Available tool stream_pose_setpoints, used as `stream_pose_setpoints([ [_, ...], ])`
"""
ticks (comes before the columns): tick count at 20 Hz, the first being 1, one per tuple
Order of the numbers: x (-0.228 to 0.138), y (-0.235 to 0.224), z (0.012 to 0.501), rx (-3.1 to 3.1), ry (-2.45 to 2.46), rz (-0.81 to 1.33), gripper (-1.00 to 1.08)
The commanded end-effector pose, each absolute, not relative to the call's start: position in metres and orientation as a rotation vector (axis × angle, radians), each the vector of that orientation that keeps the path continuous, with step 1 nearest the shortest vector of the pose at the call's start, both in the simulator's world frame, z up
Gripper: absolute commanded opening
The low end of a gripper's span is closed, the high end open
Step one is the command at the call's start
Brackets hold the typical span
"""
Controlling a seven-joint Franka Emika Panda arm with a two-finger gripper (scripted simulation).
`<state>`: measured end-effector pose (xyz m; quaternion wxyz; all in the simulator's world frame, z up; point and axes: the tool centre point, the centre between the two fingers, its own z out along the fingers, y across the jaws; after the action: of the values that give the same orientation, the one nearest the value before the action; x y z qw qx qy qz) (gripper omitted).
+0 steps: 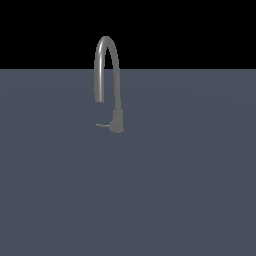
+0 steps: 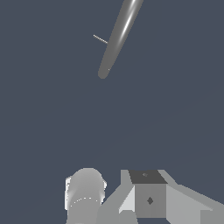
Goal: Turn on the faucet by rotating a designated handle.
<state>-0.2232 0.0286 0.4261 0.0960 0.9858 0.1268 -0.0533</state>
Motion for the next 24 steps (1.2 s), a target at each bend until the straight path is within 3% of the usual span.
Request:
stream_pose_setpoints([
  [1, -0.212, 0.033, 0.417, 2.844, 0.465, -0.160, -1.00],
  [24, -0.130, 0.077, 0.327, 2.088, 1.081, -0.155, -1.00],
])
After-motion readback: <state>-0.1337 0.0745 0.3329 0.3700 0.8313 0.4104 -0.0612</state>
